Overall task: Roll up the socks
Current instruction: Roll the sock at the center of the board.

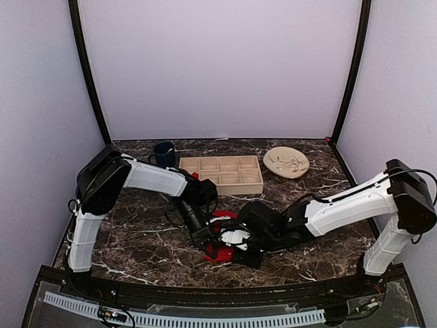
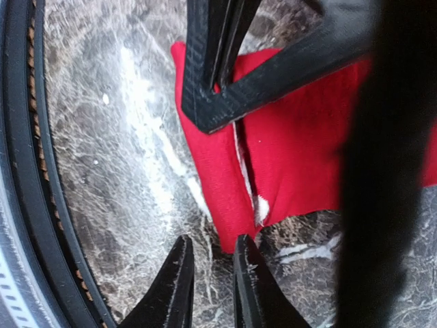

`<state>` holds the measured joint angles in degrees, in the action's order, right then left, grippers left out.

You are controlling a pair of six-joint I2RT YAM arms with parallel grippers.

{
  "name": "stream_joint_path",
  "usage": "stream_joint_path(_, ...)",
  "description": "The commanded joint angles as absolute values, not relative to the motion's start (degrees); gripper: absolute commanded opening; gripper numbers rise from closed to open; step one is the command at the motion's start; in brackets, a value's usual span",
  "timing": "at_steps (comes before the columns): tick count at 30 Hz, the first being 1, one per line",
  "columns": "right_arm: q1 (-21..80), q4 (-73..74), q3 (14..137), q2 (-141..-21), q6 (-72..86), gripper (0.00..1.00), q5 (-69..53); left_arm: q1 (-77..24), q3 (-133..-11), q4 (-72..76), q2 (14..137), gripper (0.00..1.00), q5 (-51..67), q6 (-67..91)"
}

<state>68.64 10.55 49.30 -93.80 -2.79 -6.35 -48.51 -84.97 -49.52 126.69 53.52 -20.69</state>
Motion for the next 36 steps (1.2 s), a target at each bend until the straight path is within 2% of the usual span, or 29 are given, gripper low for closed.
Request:
stream_joint_path(1, 69.69, 12.52, 52.12, -96.27, -5.88, 0.21, -3.27, -48.26, -83.48, -50.50, 126.82, 0.00, 55.07, -20.97)
stream_joint_path(11, 69.77, 13.21, 54.58, -98.35, -8.71, 0.24, -1.46, -48.25, -83.04, -50.31, 127.45, 0.00, 55.80, -21.18)
stream_joint_path(13, 69.86, 13.54, 54.78, -98.36, -9.09, 0.35, -1.32, -48.25, -83.11, -50.44, 127.73, 0.00, 56.14, -21.29)
stream_joint_path(14, 69.82, 13.68, 54.84, -98.35, -9.28, 0.38, -1.32, -48.25, -83.26, -50.57, 127.86, 0.00, 56.32, -21.36)
stream_joint_path(32, 70.71, 13.69, 57.04, -100.05, -12.09, 0.37, -1.14, -48.25, -83.46, -51.06, 129.01, 0.00, 57.23, -21.45)
stream_joint_path(36, 70.75, 14.14, 57.38, -100.82, -12.69, 0.33, -1.56, -48.17, -83.41, -51.06, 129.10, 0.00, 57.17, -21.46)
